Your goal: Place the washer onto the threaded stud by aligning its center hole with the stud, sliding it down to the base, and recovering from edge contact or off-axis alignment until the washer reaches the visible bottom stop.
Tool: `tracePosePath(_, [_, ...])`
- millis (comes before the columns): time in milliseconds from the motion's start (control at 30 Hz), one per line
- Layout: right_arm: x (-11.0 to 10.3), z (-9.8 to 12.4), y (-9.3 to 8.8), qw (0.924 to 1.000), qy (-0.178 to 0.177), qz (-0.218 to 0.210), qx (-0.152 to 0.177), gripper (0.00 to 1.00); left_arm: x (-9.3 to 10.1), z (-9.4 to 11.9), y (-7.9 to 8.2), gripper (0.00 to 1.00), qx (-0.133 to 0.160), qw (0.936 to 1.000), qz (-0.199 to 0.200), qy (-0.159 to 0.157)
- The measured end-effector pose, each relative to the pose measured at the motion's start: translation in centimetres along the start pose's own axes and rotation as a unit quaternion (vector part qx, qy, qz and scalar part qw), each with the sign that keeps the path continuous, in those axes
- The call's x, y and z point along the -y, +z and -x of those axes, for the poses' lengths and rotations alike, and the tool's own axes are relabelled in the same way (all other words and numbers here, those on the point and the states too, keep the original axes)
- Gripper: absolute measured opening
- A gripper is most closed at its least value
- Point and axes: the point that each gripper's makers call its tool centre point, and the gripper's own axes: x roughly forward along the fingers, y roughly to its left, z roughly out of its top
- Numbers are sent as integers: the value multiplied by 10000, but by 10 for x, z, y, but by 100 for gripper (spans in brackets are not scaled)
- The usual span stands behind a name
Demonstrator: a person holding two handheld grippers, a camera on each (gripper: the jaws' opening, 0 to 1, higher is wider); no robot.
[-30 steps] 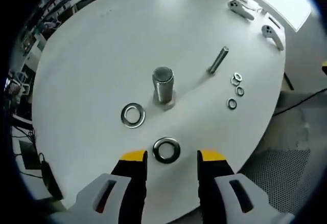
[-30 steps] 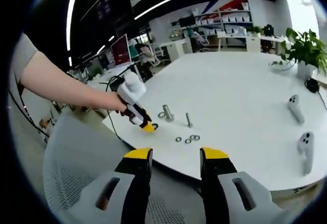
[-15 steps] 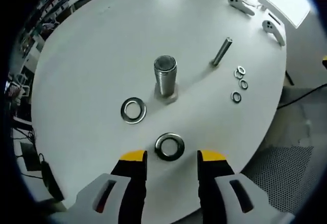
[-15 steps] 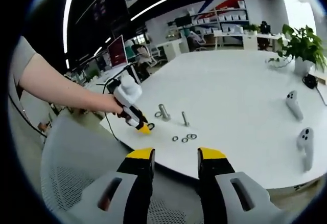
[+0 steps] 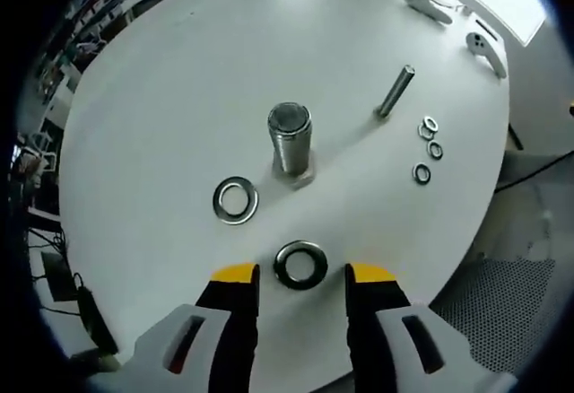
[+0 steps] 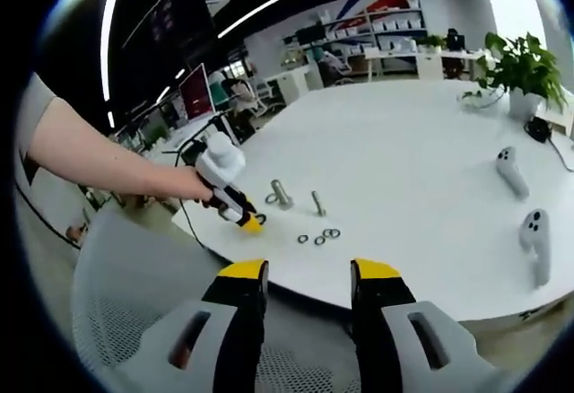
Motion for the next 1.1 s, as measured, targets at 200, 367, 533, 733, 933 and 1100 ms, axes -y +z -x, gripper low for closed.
tracePosePath(200, [1, 1, 2, 9999, 3, -59, 82, 38, 1, -1, 1, 36, -250, 9996, 110, 49])
tracePosePath(367, [2, 1, 5, 9998, -4, -136, 165, 38, -1, -2, 1, 36, -416, 9991, 90, 18])
tracePosePath(533, [3, 2, 5, 9997, -19, -184, 181, 36, -2, -2, 0, 34, -532, 9986, 19, 2])
tracePosePath(733, [3, 2, 5, 9996, -13, -218, 184, 35, -3, -3, 1, 22, -466, 9989, -48, 37])
tracePosePath(933, [2, 1, 5, 9996, 21, -235, 138, 34, -4, -3, 1, 21, -514, 9987, -22, 0])
tracePosePath(1100, [3, 1, 5, 9996, 8, -260, 139, 34, -4, -3, 3, 21, -694, 9976, 26, -7])
